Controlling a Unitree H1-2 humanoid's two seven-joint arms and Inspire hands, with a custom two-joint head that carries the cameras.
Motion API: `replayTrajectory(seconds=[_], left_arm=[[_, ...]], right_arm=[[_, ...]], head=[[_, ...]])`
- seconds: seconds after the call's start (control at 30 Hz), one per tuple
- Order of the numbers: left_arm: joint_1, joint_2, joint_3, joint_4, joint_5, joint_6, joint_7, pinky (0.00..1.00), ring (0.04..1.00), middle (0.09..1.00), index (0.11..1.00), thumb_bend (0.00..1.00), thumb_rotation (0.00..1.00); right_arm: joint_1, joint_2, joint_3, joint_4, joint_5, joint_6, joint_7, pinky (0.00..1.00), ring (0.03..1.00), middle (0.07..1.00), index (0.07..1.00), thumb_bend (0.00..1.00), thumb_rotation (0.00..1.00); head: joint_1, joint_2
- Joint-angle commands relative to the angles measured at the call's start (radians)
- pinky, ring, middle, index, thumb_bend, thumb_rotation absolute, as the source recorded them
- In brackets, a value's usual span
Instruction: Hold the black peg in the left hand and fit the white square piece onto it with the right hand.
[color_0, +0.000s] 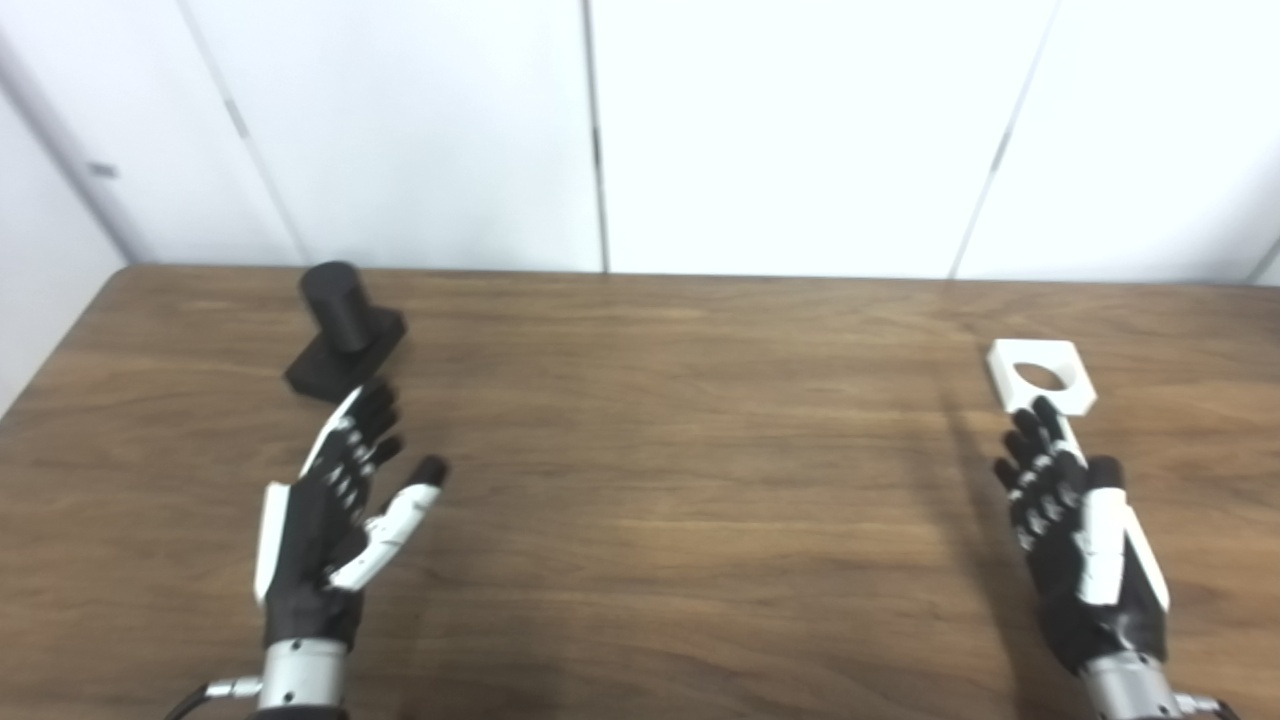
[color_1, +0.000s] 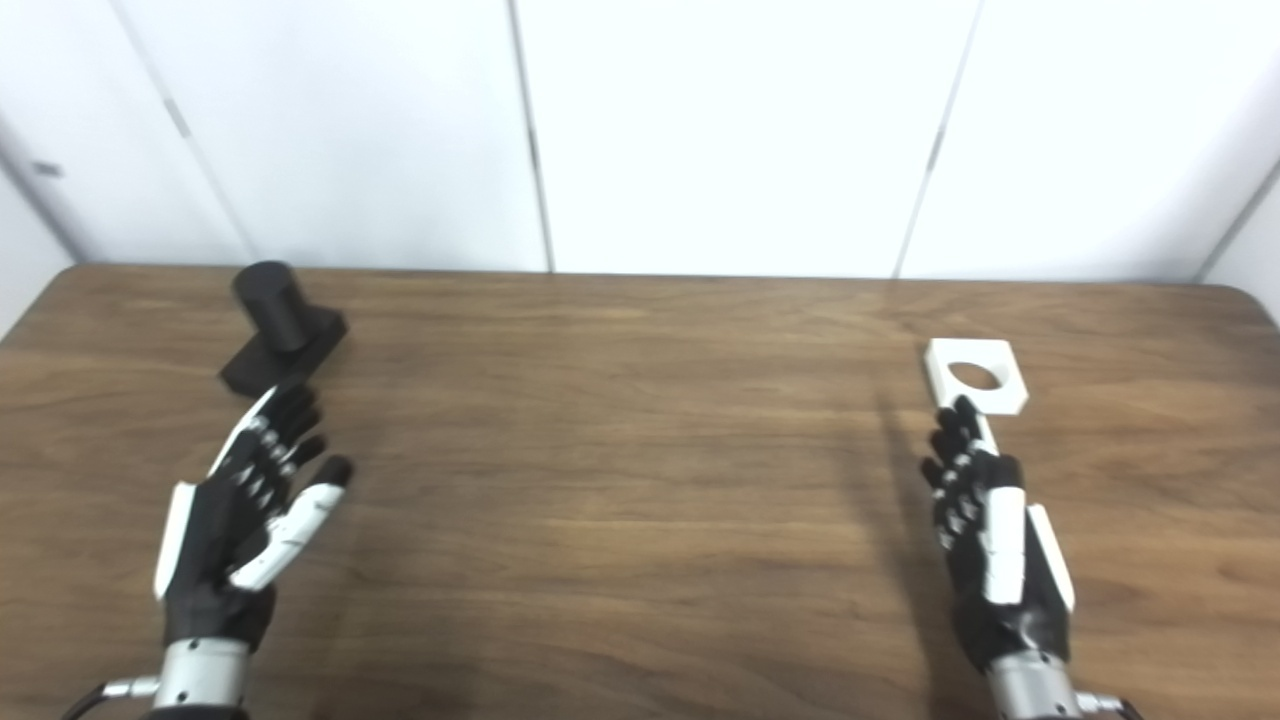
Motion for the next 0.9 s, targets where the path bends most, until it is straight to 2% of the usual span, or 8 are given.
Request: replayTrajectory(seconds=[0.0, 0.2, 0.33, 0.47, 0.63, 0.73, 0.87], left_arm=[[0.051, -0.038, -0.015, -0.020, 0.025, -0.032, 0.014, 0.86, 0.903, 0.896, 0.870, 0.80, 0.39], [0.061, -0.058, -0.045, 0.003, 0.058, -0.051, 0.042, 0.87, 0.896, 0.889, 0.863, 0.80, 0.41], [0.069, -0.065, -0.065, 0.020, 0.055, -0.069, 0.049, 0.88, 0.908, 0.906, 0.881, 0.76, 0.41], [0.077, -0.070, -0.083, 0.038, 0.066, -0.087, 0.064, 0.89, 0.909, 0.906, 0.882, 0.76, 0.43], [0.083, -0.076, -0.103, 0.075, 0.084, -0.131, 0.086, 0.90, 0.917, 0.910, 0.883, 0.75, 0.43], [0.086, -0.080, -0.112, 0.094, 0.077, -0.152, 0.093, 0.88, 0.920, 0.910, 0.883, 0.75, 0.41], [0.094, -0.083, -0.118, 0.103, 0.063, -0.160, 0.098, 0.89, 0.929, 0.911, 0.889, 0.75, 0.40]], right_arm=[[0.072, -0.046, -0.005, -0.013, 0.014, -0.018, 0.025, 1.00, 1.000, 0.999, 1.000, 0.68, 1.00], [0.070, -0.057, -0.031, -0.003, 0.035, -0.018, 0.057, 1.00, 1.000, 1.000, 1.000, 0.68, 1.00], [0.073, -0.060, -0.041, -0.005, 0.047, -0.018, 0.073, 1.00, 1.000, 1.000, 1.000, 0.70, 1.00], [0.075, -0.066, -0.045, -0.002, 0.042, -0.017, 0.085, 1.00, 1.000, 1.000, 1.000, 0.73, 1.00], [0.077, -0.069, -0.046, 0.001, 0.011, -0.030, 0.087, 1.00, 1.000, 1.000, 1.000, 0.82, 1.00], [0.075, -0.064, -0.053, 0.017, 0.008, -0.059, 0.091, 0.96, 0.994, 0.953, 0.976, 0.74, 1.00], [0.076, -0.056, -0.059, 0.025, -0.007, -0.073, 0.087, 0.90, 0.966, 0.921, 0.952, 0.71, 1.00]], head=[[0.021, -0.002], [0.107, -0.031], [0.135, -0.051], [0.182, -0.088], [0.235, -0.139], [0.251, -0.159], [0.243, -0.189]])
